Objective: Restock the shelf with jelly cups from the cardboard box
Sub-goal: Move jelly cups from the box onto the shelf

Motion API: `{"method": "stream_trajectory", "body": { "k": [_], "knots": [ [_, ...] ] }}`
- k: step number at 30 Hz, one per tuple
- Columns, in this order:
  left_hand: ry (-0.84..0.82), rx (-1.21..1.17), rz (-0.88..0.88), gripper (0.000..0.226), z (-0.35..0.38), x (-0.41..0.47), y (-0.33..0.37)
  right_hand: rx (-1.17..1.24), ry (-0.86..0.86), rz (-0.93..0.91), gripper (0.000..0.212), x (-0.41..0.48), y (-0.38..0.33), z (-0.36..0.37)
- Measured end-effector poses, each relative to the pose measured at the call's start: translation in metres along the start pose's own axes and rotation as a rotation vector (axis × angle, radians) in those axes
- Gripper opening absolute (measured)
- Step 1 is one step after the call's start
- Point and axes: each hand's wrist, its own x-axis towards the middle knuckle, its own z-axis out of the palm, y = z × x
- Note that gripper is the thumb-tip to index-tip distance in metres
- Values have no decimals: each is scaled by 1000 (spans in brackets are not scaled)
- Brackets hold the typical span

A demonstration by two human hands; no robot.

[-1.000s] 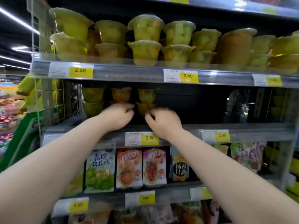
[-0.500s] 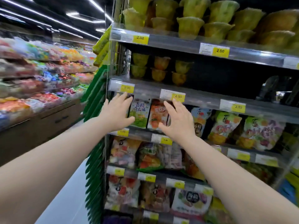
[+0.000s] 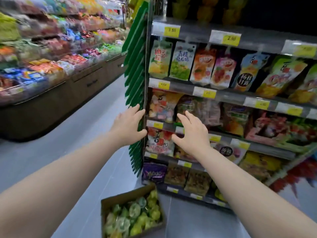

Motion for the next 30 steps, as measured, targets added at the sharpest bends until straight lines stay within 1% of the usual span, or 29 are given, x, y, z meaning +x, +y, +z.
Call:
{"method": "stream_trajectory", "body": {
  "k": [4, 8, 13, 15, 20, 22, 25, 30],
  "knots": [
    [-94, -64, -8, 76, 29, -11, -40, 11, -62, 33, 73, -4, -21, 46],
    [-202, -73, 1, 75, 64, -14, -89, 66, -136, 93, 69, -2, -47, 102],
    [-391, -60, 23, 74, 119, -14, -151, 144, -264, 196, 64, -7, -70, 183],
    [-442, -62, 15, 74, 148, -12, -170, 174, -334, 245, 64, -14, -71, 220],
    [-577, -108, -1, 75, 242, -22, -193, 193, -518, 356, 64, -37, -63, 317],
    [-614, -113, 4, 75, 287, -27, -201, 216, -565, 375, 65, -45, -57, 360],
    [-659, -104, -1, 75, 361, -36, -215, 227, -611, 370, 66, -57, -42, 426],
    [-762, -120, -118, 77, 493, -58, -237, 227, -701, 336, 67, -81, -22, 546]
  ]
}}
